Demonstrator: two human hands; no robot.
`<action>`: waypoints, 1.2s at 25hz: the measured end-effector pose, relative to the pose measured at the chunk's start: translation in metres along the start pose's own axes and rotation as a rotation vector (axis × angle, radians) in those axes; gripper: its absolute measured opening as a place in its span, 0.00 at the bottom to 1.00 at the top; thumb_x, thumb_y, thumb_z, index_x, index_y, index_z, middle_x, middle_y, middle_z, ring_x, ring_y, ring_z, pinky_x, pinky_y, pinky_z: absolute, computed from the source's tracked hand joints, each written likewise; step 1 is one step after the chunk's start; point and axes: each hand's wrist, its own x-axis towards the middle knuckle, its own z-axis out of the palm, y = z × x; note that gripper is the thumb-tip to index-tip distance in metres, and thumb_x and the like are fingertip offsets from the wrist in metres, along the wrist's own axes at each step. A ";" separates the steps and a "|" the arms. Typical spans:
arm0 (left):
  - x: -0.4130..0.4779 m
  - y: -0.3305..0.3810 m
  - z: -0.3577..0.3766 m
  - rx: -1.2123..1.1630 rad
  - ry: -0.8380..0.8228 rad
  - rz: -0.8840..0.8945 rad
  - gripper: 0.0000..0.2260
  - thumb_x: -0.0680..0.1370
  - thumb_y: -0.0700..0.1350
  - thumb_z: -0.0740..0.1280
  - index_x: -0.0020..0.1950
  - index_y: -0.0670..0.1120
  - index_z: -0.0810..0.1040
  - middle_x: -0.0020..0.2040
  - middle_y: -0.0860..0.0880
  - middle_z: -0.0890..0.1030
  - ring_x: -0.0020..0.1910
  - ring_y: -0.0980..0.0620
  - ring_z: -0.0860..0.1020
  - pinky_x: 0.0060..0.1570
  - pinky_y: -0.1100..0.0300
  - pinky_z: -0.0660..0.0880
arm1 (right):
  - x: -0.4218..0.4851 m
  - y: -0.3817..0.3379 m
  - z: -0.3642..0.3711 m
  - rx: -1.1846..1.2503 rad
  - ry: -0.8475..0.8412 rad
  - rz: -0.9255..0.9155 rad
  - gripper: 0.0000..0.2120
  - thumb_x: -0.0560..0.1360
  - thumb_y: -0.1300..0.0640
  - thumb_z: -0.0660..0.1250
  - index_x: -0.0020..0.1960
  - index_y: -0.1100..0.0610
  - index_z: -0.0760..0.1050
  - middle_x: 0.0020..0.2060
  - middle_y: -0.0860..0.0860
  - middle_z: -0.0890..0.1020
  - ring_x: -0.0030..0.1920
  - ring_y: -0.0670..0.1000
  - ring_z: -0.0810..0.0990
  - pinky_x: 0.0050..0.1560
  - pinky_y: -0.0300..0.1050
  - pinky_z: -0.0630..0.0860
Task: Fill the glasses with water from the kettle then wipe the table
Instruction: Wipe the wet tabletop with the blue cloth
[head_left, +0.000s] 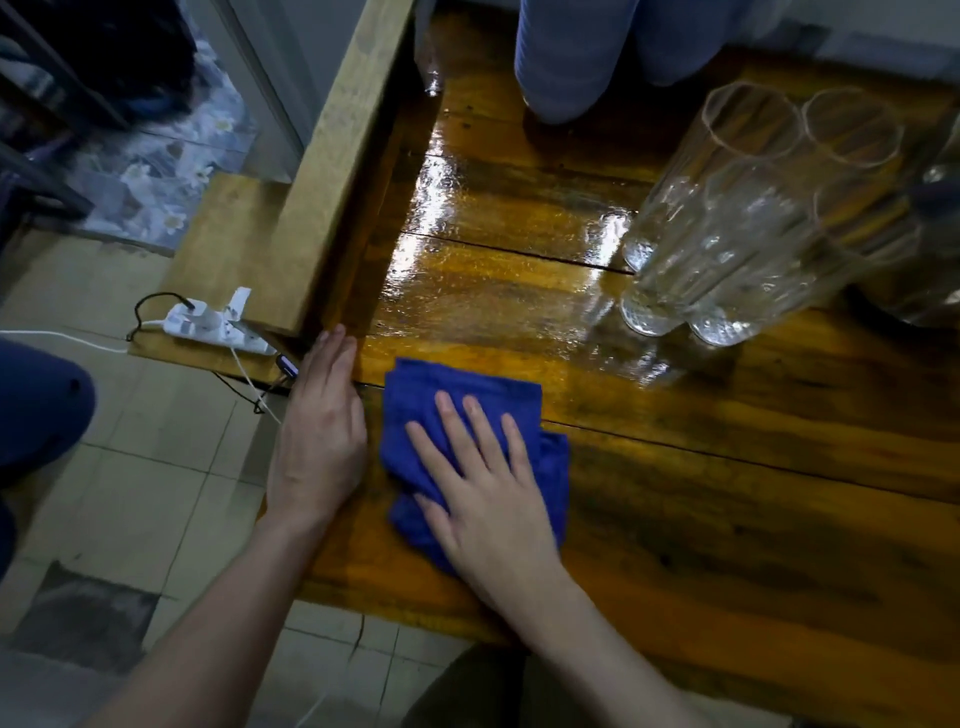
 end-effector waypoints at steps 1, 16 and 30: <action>-0.001 0.001 -0.001 0.004 -0.001 -0.003 0.22 0.79 0.38 0.53 0.73 0.38 0.66 0.75 0.42 0.66 0.75 0.46 0.62 0.74 0.62 0.53 | -0.021 0.017 -0.001 -0.012 -0.009 0.006 0.30 0.79 0.42 0.53 0.79 0.49 0.56 0.79 0.54 0.56 0.79 0.57 0.53 0.74 0.59 0.51; -0.006 0.004 -0.001 0.110 0.030 0.041 0.21 0.79 0.37 0.55 0.72 0.36 0.66 0.73 0.38 0.67 0.73 0.41 0.65 0.74 0.50 0.60 | -0.016 0.057 -0.011 -0.025 0.045 0.179 0.30 0.79 0.40 0.51 0.78 0.50 0.58 0.79 0.56 0.57 0.78 0.61 0.53 0.73 0.67 0.55; -0.056 0.130 0.050 0.055 -0.090 0.123 0.24 0.80 0.51 0.54 0.75 0.45 0.64 0.77 0.47 0.63 0.77 0.50 0.56 0.77 0.49 0.48 | -0.186 0.263 -0.035 0.087 0.080 0.575 0.28 0.79 0.40 0.46 0.79 0.44 0.53 0.80 0.49 0.52 0.79 0.53 0.50 0.76 0.62 0.54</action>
